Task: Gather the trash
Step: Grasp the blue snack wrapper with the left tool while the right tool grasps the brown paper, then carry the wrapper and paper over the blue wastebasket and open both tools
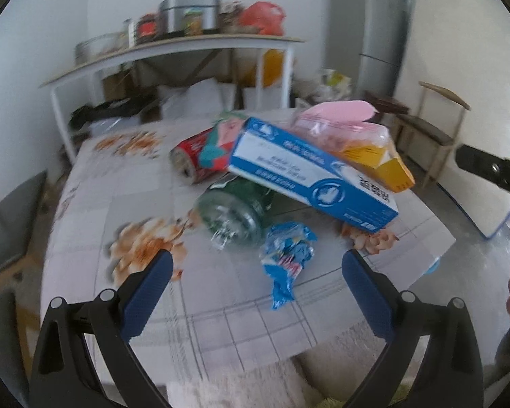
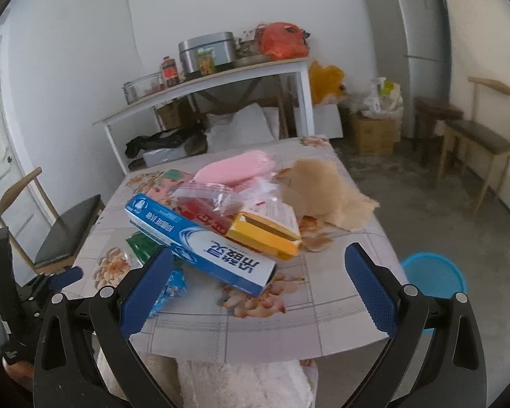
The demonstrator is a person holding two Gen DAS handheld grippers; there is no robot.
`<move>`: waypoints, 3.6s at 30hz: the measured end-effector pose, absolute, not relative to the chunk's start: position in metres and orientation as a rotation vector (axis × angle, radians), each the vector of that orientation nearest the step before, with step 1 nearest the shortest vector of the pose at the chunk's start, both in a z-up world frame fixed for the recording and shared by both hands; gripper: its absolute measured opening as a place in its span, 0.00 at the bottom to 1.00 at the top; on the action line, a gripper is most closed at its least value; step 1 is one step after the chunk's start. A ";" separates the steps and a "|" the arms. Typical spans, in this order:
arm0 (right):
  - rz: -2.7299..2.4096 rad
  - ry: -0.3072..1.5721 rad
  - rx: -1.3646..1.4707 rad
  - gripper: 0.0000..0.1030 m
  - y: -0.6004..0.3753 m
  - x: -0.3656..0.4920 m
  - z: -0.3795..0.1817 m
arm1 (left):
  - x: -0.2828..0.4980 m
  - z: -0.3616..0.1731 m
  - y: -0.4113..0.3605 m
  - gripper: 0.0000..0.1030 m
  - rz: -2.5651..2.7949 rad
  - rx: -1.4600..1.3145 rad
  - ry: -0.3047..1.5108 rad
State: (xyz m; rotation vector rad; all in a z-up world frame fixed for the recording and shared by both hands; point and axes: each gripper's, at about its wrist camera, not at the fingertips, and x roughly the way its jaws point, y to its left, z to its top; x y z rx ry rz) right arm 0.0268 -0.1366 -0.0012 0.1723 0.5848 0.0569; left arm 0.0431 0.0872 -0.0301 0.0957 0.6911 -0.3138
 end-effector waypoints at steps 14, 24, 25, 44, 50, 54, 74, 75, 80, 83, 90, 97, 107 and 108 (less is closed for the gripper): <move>-0.008 0.651 0.232 0.93 -0.157 0.051 -0.012 | 0.064 -0.091 0.020 0.60 -0.337 0.543 0.727; -0.007 0.669 0.236 0.93 -0.167 0.056 -0.011 | 0.072 -0.098 0.020 0.22 -0.316 0.517 0.753; -0.009 0.667 0.236 0.93 -0.167 0.056 -0.012 | 0.071 -0.098 0.019 0.17 -0.319 0.513 0.753; 0.048 0.799 0.399 0.78 -0.245 0.156 -0.005 | 0.056 -0.067 0.045 0.11 -0.425 0.270 0.784; 0.086 0.973 0.611 0.69 -0.269 0.231 -0.060 | 0.060 -0.062 0.036 0.11 -0.435 0.271 0.784; 0.102 1.031 0.614 0.52 -0.263 0.252 -0.079 | 0.064 -0.061 0.037 0.11 -0.443 0.251 0.801; 0.302 0.753 0.675 0.00 -0.287 0.190 0.009 | 0.049 -0.032 0.029 0.11 -0.485 0.220 0.765; 0.301 0.730 0.666 0.00 -0.290 0.184 0.016 | 0.048 -0.028 0.028 0.11 -0.498 0.215 0.752; 0.271 0.619 0.660 0.00 -0.317 0.147 0.048 | 0.039 -0.005 0.000 0.11 -0.624 0.193 0.699; 0.209 0.579 0.662 0.00 -0.345 0.124 0.056 | 0.038 0.005 -0.030 0.11 -0.717 0.185 0.680; 0.113 0.550 0.696 0.00 -0.403 0.100 0.056 | 0.048 0.027 -0.128 0.11 -0.929 0.202 0.626; 0.037 0.595 0.785 0.00 -0.454 0.099 0.025 | 0.105 0.004 -0.232 0.11 -1.006 0.149 0.802; -0.073 0.704 0.929 0.00 -0.515 0.111 -0.049 | 0.170 -0.064 -0.331 0.11 -0.961 0.155 1.078; -0.088 0.724 0.952 0.00 -0.520 0.113 -0.060 | 0.173 -0.072 -0.341 0.11 -0.955 0.174 1.093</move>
